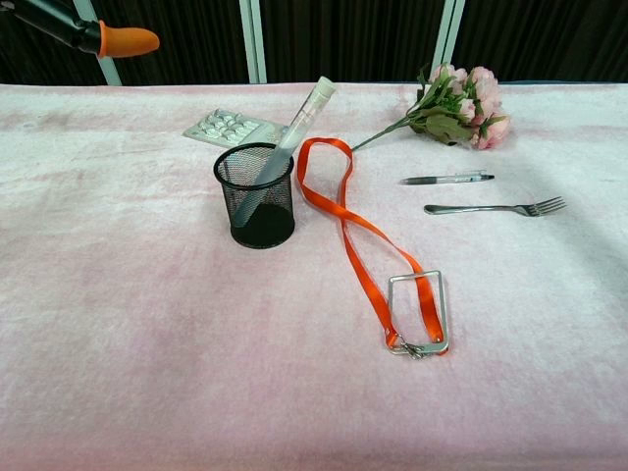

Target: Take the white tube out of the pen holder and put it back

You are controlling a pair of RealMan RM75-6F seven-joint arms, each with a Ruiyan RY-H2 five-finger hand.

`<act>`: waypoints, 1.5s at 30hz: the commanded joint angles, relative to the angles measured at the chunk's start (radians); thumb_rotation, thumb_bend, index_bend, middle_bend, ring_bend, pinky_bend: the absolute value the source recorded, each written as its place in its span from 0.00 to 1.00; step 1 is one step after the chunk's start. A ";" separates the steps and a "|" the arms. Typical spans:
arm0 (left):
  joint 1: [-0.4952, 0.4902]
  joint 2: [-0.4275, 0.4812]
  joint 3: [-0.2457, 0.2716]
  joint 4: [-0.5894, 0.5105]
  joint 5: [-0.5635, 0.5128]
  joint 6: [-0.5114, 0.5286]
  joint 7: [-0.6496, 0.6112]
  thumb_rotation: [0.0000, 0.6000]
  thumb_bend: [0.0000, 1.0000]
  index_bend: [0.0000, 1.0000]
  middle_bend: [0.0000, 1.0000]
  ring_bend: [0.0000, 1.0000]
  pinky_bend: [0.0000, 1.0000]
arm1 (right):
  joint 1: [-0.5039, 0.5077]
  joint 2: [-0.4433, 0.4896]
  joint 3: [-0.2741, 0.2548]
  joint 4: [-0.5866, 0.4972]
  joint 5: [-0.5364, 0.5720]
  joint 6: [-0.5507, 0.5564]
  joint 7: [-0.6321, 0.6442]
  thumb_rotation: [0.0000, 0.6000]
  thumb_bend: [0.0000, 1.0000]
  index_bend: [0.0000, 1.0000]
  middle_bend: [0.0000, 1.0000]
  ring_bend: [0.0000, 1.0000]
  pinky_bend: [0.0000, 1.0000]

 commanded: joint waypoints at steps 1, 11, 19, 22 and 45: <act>0.008 -0.030 0.026 0.057 0.051 0.043 -0.047 1.00 0.27 0.19 0.08 0.00 0.00 | 0.012 -0.004 -0.003 -0.007 0.012 -0.021 -0.010 1.00 0.22 0.03 0.05 0.14 0.18; 0.022 0.006 0.058 0.052 0.069 0.070 -0.059 1.00 0.27 0.19 0.08 0.00 0.00 | 0.029 -0.020 -0.003 -0.001 0.042 -0.030 -0.008 1.00 0.22 0.03 0.05 0.14 0.18; 0.043 0.032 0.086 0.059 0.081 0.109 -0.007 1.00 0.27 0.20 0.07 0.00 0.00 | 0.020 -0.010 -0.020 -0.029 0.056 -0.025 -0.041 1.00 0.22 0.03 0.05 0.14 0.18; 0.055 0.041 0.090 0.083 0.074 0.130 0.019 1.00 0.27 0.20 0.07 0.00 0.00 | 0.002 0.012 -0.015 -0.046 0.065 0.007 -0.040 1.00 0.22 0.03 0.05 0.14 0.18; 0.270 0.150 0.176 0.132 -0.089 0.234 -0.088 1.00 0.27 0.26 0.08 0.00 0.00 | -0.306 -0.166 -0.178 0.028 0.017 0.349 -0.206 1.00 0.21 0.03 0.05 0.14 0.18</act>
